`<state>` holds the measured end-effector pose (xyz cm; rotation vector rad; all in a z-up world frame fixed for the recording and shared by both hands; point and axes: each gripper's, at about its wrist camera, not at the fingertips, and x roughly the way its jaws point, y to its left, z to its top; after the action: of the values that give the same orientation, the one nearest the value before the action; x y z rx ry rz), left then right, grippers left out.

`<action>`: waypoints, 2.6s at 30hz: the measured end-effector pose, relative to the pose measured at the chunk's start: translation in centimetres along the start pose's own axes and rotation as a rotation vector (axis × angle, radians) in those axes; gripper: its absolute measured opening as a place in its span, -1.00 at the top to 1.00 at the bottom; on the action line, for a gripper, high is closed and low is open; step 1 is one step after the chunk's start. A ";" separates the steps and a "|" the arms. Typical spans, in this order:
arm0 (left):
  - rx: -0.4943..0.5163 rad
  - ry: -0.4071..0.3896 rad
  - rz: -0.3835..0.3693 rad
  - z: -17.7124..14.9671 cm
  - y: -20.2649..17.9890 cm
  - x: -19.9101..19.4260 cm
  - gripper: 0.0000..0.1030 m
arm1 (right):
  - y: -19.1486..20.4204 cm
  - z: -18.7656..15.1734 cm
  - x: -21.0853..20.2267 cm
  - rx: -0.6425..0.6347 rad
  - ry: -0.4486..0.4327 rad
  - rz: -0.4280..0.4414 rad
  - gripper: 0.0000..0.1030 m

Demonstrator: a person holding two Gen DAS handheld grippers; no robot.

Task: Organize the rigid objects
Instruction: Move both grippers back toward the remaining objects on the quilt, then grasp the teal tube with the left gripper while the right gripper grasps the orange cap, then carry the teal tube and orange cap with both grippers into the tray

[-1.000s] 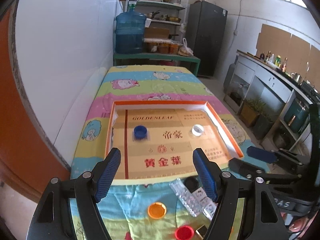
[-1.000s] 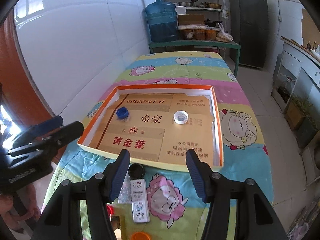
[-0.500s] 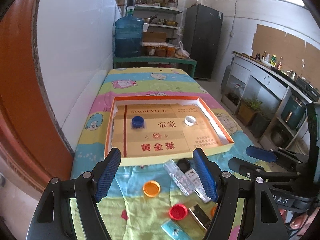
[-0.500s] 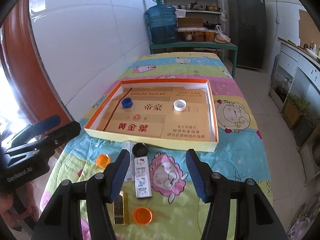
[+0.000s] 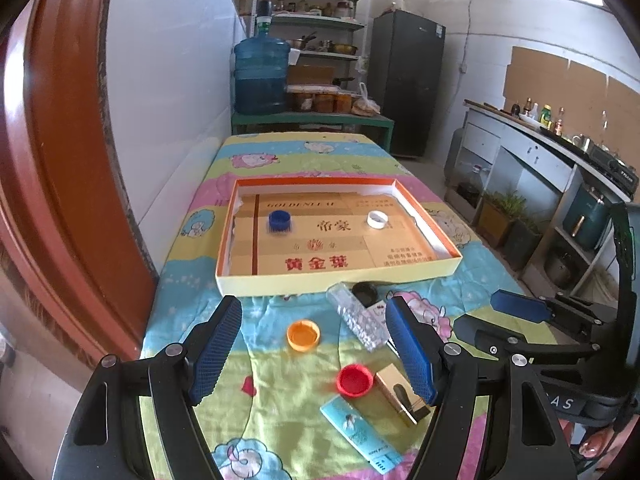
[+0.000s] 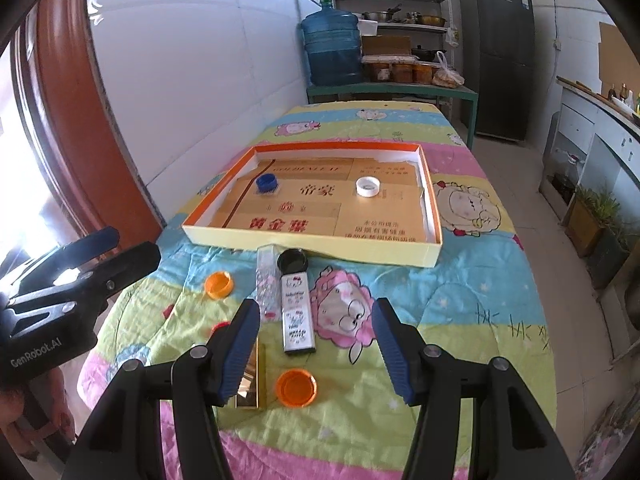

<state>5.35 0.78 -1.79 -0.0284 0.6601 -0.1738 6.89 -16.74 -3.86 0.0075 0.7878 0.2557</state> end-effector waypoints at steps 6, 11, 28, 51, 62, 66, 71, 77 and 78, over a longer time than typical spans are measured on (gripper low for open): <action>-0.005 -0.005 -0.003 -1.1 -0.2 -0.3 -0.48 | 0.2 -1.1 -0.1 -0.006 0.004 0.004 -0.12; 0.003 -0.018 0.004 -2.1 -0.3 -0.8 -0.48 | 0.4 -1.7 -0.1 -0.008 0.006 0.003 -0.12; -0.051 -0.007 -0.011 -5.5 1.3 -1.3 -0.48 | 0.9 -5.7 0.0 -0.056 0.011 -0.015 -0.12; -0.091 0.152 0.071 -9.8 -2.4 4.0 -0.20 | -0.1 -8.0 1.5 -0.032 0.064 -0.012 -0.12; -0.048 0.130 -0.001 -10.1 -2.1 3.5 0.49 | 1.0 -7.3 3.1 -0.124 0.063 -0.046 -0.11; -0.036 0.128 0.008 -10.0 -1.9 3.5 0.53 | 1.8 -6.8 3.9 -0.178 0.041 -0.041 0.03; -0.041 0.124 0.005 -10.0 -1.5 3.4 0.54 | 2.4 -6.0 4.7 -0.194 0.053 -0.013 0.41; -0.040 0.116 -0.005 -9.9 -1.3 3.3 0.55 | 2.3 -5.9 4.7 -0.170 0.063 -0.002 0.41; -0.042 0.111 -0.006 -9.9 -1.2 3.2 0.55 | 2.3 -5.7 4.6 -0.165 0.065 -0.001 0.42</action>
<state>1.62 -0.70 -11.44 -0.0618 0.7742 -0.1686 5.49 -13.95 -10.94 -0.1571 0.8297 0.3204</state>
